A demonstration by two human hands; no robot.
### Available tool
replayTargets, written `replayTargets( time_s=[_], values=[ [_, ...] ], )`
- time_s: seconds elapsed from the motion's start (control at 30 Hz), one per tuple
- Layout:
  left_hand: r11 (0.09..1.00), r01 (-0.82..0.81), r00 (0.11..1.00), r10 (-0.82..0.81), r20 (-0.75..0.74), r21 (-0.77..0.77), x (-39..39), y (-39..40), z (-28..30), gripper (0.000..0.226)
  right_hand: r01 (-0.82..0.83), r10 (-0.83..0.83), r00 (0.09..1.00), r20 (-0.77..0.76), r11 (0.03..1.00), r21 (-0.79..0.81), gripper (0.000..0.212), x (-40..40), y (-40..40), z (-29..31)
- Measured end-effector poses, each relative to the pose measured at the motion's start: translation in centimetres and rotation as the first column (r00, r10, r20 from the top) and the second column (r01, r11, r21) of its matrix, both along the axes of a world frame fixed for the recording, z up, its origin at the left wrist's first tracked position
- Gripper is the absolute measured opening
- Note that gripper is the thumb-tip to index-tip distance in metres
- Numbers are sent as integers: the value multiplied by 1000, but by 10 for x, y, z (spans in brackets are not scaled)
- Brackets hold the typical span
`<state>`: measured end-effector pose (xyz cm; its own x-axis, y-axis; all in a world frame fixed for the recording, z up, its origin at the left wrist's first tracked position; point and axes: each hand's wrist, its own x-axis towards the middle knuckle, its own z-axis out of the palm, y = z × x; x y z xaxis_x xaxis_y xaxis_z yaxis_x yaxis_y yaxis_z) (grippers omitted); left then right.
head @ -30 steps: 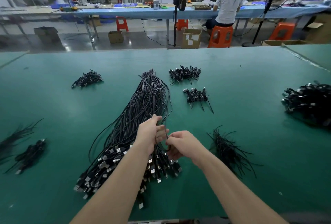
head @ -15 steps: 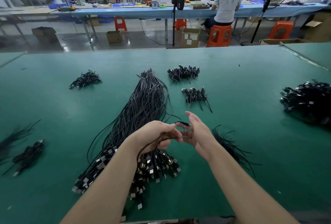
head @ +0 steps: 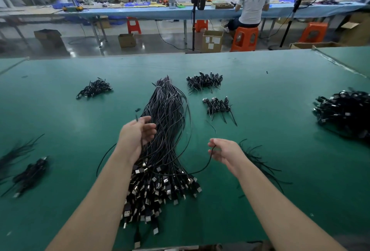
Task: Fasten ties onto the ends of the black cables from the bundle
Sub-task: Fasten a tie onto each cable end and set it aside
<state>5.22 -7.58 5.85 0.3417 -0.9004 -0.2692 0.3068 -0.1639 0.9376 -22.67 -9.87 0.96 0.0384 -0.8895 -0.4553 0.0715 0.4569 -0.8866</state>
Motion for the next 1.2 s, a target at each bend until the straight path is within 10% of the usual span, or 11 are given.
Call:
replayTargets(
  time_s=[0.23, 0.43, 0.53, 0.63, 0.73, 1.03, 1.2],
  values=[
    [969, -238, 916, 204, -345, -61, 36, -9, 20, 43, -136, 131, 897, -422, 991, 17, 26, -8, 2, -22],
    [996, -3, 988, -11, -154, -90, 32, -3, 28, 39, -331, 40, 512, -858, 931, -154, 27, 1, 5, -11],
    [959, 272, 962, -271, 21, -77, 15, 3, 29, 37, -398, 95, 692, -716, 877, -269, 44, 26, 6, 11],
    [877, 479, 866, -464, 187, -38, -10, 11, 29, 29, -281, 253, 951, -179, 948, -153, 50, 53, 2, 49],
    [829, 558, 769, -508, 388, -19, -36, 17, 28, 25, -184, 207, 969, 137, 970, -161, 36, 63, -6, 77],
    [825, 532, 415, -449, 791, 189, -60, 21, 40, 27, -511, 192, 806, -560, 703, -495, 37, 71, 0, 94],
    [790, 564, 420, -523, 742, 238, -68, 25, 43, 41, -592, 220, 767, -603, 604, -533, 45, 71, 9, 99]
  ],
)
